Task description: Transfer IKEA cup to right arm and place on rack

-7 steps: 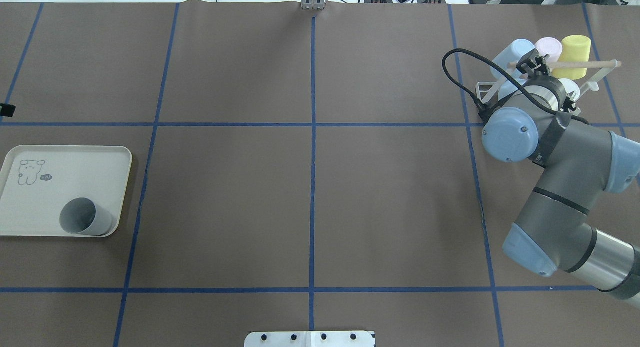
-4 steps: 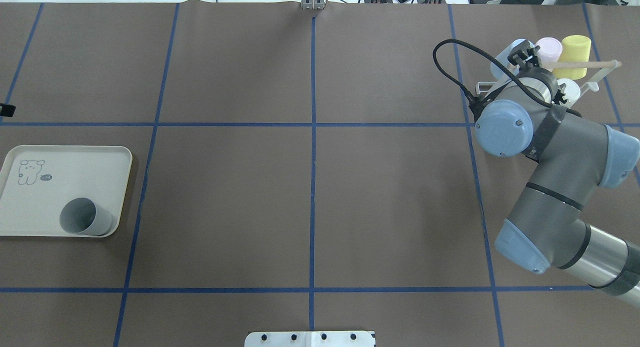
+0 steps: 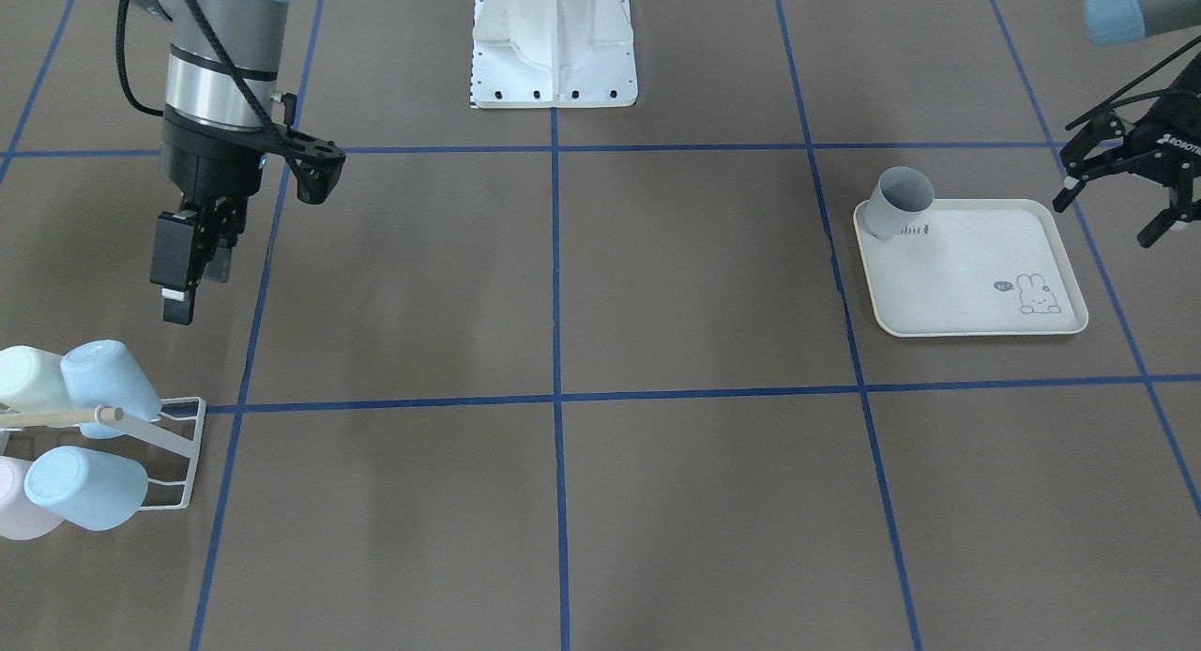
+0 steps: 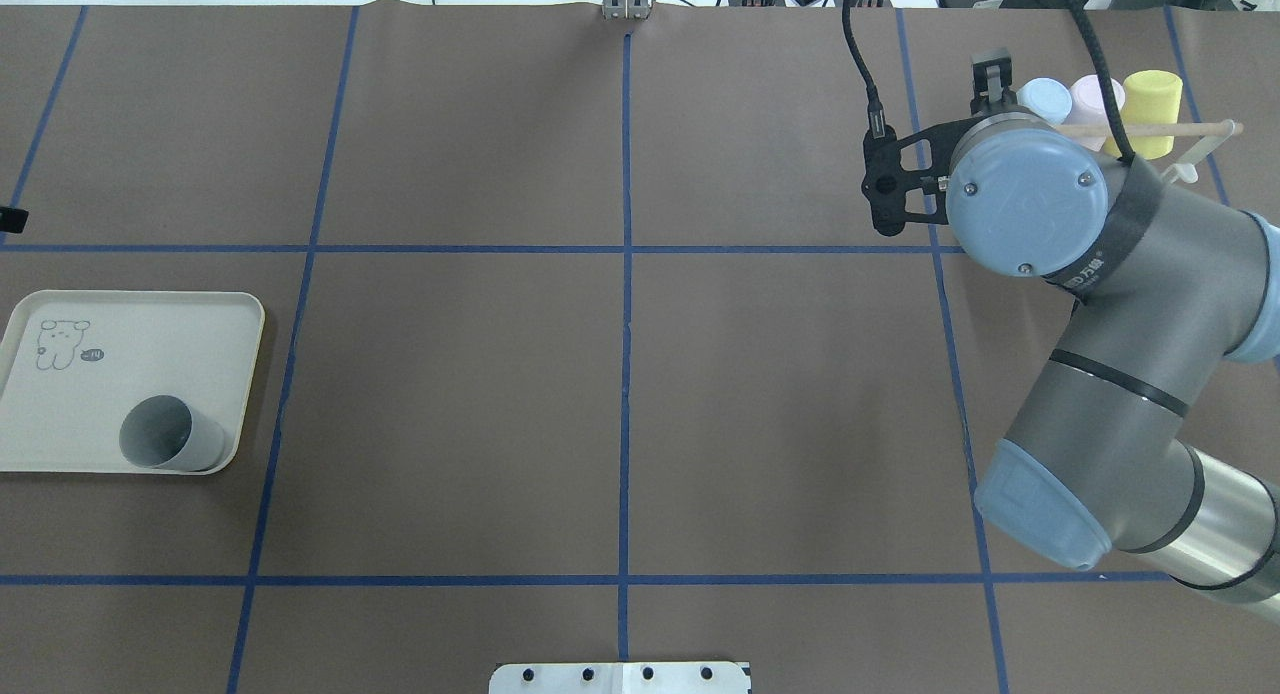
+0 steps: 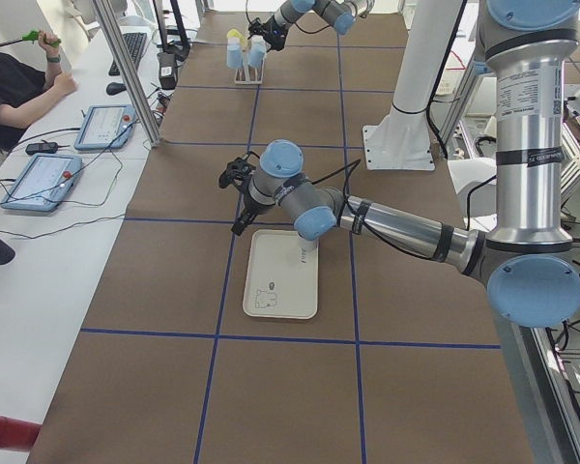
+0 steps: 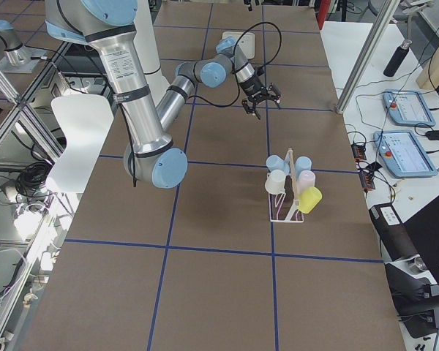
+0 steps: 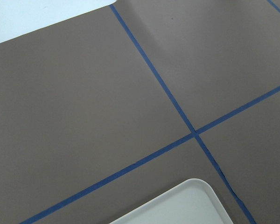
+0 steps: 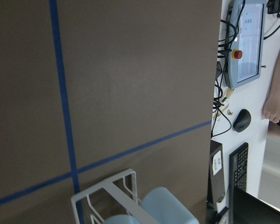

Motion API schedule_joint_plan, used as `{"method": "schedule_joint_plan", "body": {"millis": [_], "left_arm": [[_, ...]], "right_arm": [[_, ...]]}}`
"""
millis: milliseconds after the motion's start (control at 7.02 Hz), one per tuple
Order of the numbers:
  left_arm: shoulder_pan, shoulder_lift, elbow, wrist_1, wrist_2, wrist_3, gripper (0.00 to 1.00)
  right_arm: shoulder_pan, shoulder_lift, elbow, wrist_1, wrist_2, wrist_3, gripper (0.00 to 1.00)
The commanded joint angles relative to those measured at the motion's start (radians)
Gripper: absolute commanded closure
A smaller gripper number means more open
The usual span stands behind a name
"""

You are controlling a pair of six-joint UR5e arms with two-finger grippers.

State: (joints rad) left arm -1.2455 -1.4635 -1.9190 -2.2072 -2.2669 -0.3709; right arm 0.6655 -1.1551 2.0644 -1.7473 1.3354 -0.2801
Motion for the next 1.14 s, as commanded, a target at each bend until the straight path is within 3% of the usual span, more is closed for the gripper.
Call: {"method": "schedule_joint_plan", "body": {"millis": [0,285,570,997], "left_arm": [[0.055,0.064,-0.005,-0.085,0.019,-0.129,0.00],[0.200,0.133,-0.005,-0.236,0.139,-0.334,0.00],[0.319,0.172,-0.005,-0.247,0.249,-0.431,0.00],[0.422,0.210,-0.006,-0.253,0.282,-0.439,0.00]], "right_arm": [[-0.023,0.005,-0.004,0.182,0.183,0.412,0.02],[-0.050,0.005,0.026,0.288,0.240,0.694,0.02],[-0.084,0.005,0.026,0.315,0.240,0.726,0.01],[-0.104,0.000,0.026,0.315,0.229,0.733,0.01]]}}
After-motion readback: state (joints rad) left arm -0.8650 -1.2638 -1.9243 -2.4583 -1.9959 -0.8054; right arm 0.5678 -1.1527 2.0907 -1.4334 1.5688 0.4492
